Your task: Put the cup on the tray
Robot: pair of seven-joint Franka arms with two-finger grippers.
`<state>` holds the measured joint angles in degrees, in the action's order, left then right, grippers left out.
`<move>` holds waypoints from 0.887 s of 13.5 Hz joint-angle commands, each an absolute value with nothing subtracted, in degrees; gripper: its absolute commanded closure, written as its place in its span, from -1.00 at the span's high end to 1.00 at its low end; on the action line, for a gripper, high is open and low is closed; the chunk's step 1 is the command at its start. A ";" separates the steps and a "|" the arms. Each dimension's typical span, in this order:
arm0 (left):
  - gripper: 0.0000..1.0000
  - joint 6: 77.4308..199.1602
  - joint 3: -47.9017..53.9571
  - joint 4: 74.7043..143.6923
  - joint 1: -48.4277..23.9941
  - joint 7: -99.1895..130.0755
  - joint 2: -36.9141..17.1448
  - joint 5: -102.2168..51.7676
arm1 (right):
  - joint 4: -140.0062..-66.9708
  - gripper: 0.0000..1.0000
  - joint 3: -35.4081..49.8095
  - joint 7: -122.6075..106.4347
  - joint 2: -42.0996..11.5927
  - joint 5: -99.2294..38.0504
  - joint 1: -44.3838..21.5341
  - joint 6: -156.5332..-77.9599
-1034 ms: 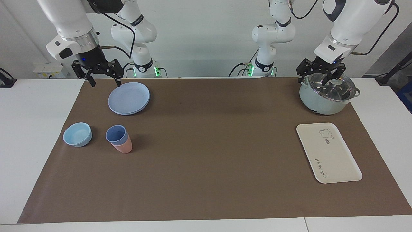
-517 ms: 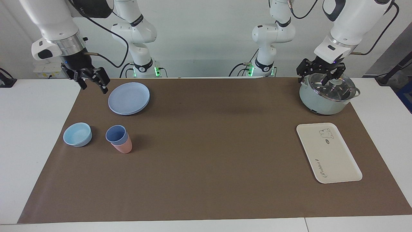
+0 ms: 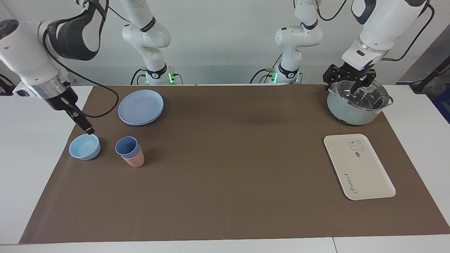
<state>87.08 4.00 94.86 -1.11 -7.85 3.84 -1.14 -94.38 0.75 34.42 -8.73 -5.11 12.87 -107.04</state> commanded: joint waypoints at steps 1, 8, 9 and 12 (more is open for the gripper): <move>1.00 88.42 3.96 97.03 -1.32 -7.82 5.71 -0.88 | -93.69 0.78 1.32 38.73 -13.52 -7.81 15.54 -110.12; 1.00 88.51 3.96 97.12 -1.32 -7.82 5.71 -0.88 | -89.39 0.78 1.23 43.33 -25.03 -20.38 18.54 -108.99; 1.00 88.51 4.04 97.21 -1.32 -7.82 5.71 -0.88 | -88.95 0.78 1.32 43.50 -26.70 -22.48 19.59 -107.68; 1.00 88.51 4.04 97.29 -1.32 -7.82 5.71 -0.88 | -84.22 0.78 1.49 46.83 -32.15 -23.47 19.60 -104.86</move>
